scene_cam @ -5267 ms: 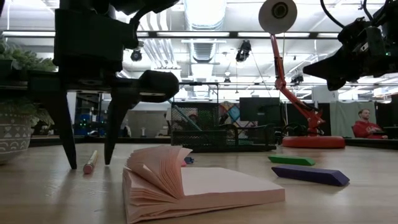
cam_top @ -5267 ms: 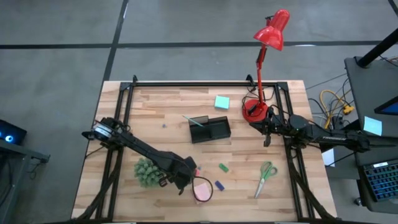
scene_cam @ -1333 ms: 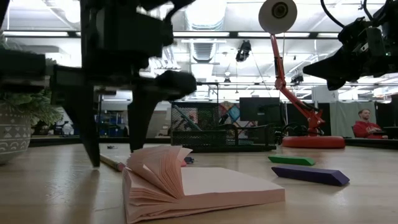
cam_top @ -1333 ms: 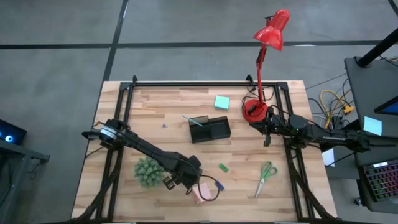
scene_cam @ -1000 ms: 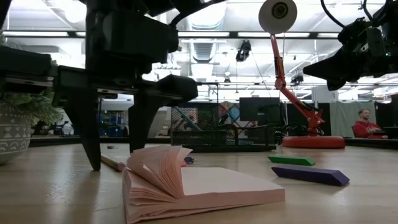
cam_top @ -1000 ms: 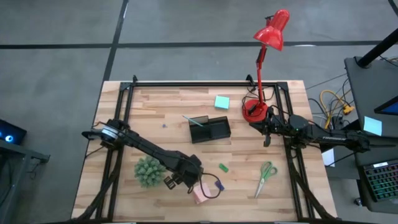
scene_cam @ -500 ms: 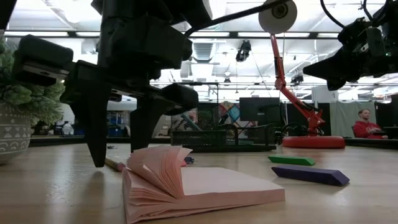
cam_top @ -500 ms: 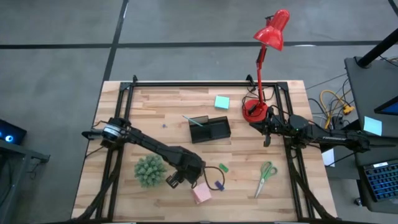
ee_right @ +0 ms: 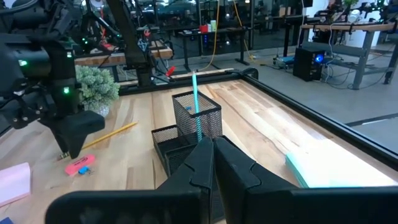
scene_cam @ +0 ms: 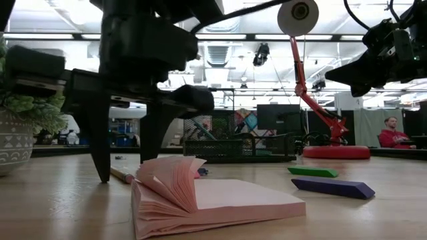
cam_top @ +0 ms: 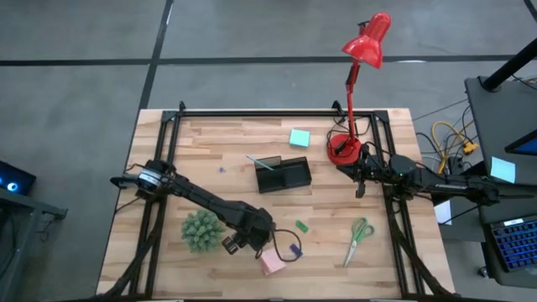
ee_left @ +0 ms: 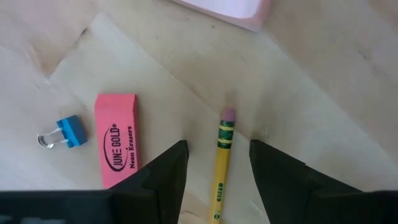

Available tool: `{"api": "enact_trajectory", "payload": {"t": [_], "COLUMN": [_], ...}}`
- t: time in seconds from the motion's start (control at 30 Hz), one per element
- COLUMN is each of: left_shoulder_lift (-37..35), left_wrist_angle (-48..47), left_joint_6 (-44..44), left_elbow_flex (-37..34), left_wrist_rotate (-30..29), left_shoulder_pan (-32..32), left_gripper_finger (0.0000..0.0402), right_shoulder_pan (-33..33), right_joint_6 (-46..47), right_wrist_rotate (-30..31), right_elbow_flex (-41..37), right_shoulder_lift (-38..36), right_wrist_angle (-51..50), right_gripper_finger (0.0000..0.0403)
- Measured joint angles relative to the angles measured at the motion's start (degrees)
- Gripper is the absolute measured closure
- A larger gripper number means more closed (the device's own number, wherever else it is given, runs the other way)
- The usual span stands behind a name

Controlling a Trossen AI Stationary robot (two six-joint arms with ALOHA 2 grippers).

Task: Pick and place office supplies into organizer
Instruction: Put the yellow pencil into the black desk organizer

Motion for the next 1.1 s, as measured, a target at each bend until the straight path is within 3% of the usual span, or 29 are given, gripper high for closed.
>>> {"api": "enact_trajectory", "payload": {"t": [0.33,0.77,1.1], "left_shoulder_lift": [0.0,0.0,0.0], "left_wrist_angle": [0.02,1.01,0.82], "left_joint_6": [0.72,-0.38,-0.06], "left_elbow_flex": [-0.04,-0.87,-0.89], "left_wrist_rotate": [-0.29,0.37,0.34], "left_shoulder_pan": [-0.17,-0.14,0.02], "left_gripper_finger": [0.0244,0.0389,0.0398], "right_shoulder_pan": [0.0,-0.02,-0.02], "right_joint_6": [0.0,0.0,0.0], "right_wrist_rotate": [0.0,0.02,0.01], "right_elbow_flex": [0.0,0.0,0.01], "right_shoulder_lift": [0.0,0.0,0.0], "right_wrist_angle": [0.0,0.0,0.0], "right_gripper_finger": [0.0394,0.0394,0.0394]}}
